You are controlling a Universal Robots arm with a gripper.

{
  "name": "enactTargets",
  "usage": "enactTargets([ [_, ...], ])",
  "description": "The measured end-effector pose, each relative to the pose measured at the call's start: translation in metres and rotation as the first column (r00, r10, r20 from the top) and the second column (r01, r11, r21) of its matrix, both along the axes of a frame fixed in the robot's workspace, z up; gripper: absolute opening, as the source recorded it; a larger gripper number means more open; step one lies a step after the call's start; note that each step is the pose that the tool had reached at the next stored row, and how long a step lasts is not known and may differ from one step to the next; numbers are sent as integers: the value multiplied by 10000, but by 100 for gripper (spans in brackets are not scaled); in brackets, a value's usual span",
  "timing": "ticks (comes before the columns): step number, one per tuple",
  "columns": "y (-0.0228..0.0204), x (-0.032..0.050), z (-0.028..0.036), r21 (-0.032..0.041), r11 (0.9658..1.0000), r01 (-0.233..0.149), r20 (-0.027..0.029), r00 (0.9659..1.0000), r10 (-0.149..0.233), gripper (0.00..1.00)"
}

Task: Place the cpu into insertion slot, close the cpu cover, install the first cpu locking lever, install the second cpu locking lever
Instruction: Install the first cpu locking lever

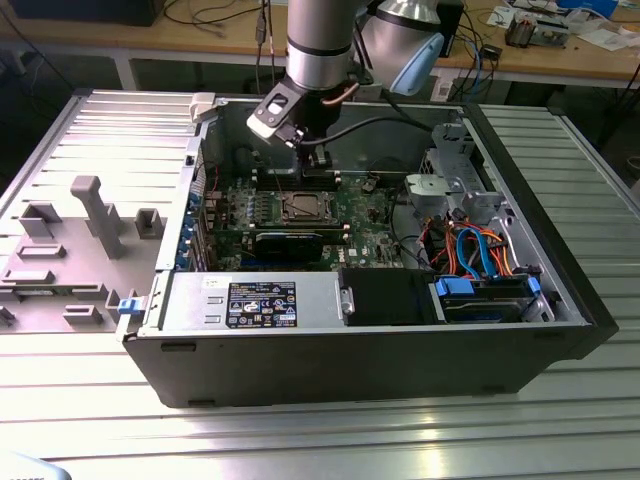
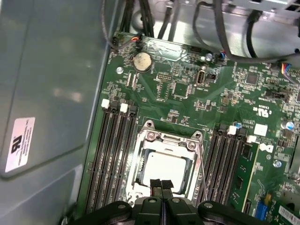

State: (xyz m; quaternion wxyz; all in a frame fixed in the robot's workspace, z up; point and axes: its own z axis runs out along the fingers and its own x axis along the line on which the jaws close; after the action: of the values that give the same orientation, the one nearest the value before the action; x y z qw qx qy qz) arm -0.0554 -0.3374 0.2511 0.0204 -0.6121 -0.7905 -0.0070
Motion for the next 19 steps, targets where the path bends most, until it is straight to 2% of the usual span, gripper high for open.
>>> enactTargets([
  [4,0,0,0,0,9989,-478,0,9989,478,11],
  [5,0,0,0,0,9973,-730,0,9973,730,11],
  [7,0,0,0,0,9956,-938,0,9956,938,11],
  [8,0,0,0,0,9936,-1130,0,9936,1130,11],
  [19,0,0,0,0,9799,-1994,0,9799,1994,11],
])
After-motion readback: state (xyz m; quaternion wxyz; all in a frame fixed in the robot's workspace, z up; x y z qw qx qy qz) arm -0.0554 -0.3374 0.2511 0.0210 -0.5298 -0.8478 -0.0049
